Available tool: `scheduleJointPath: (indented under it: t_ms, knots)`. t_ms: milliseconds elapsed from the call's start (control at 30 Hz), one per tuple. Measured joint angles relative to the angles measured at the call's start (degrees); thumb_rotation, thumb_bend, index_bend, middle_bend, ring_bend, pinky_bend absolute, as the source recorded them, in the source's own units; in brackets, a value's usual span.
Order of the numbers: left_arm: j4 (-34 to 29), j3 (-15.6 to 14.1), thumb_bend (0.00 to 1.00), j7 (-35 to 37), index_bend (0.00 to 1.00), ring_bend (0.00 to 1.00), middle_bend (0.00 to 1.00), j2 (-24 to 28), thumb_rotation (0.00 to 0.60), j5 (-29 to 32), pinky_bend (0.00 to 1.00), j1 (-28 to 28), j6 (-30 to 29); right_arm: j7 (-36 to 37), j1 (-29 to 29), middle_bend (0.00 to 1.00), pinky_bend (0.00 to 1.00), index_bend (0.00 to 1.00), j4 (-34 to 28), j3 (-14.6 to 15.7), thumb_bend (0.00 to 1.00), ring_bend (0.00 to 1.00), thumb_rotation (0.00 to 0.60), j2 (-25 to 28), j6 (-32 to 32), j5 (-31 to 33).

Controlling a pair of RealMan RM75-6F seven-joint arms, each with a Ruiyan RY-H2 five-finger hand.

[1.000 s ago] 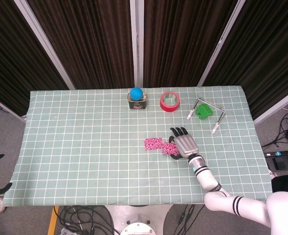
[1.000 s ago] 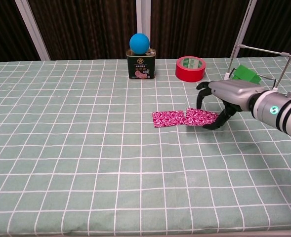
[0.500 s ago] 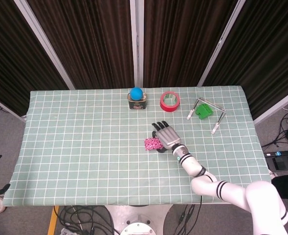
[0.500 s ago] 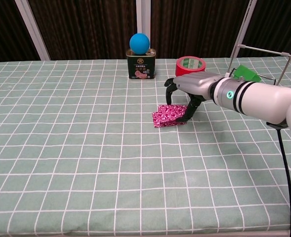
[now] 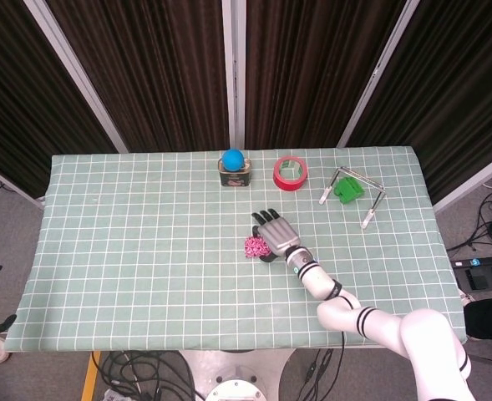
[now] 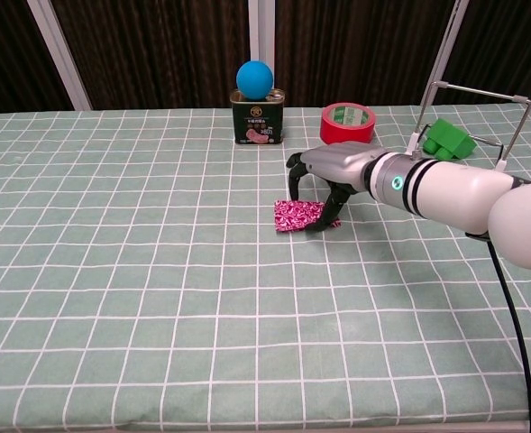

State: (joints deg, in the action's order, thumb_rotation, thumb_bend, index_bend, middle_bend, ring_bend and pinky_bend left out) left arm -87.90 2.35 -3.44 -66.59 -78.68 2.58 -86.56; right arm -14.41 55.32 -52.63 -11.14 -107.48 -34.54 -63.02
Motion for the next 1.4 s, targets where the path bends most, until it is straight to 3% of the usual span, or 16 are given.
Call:
scheduleJointPath:
  t_ms: [1400]
  knots:
    - [-1.0, 0.3, 0.08, -0.8, 0.23, 0.11, 0.16, 0.3, 0.6, 0.5, 0.15, -0.1, 0.2, 4.0, 0.8, 0.04, 0.0, 0.3, 3.6, 1.8, 0.15, 0.0, 0.456, 0.2, 2.0, -4.8]
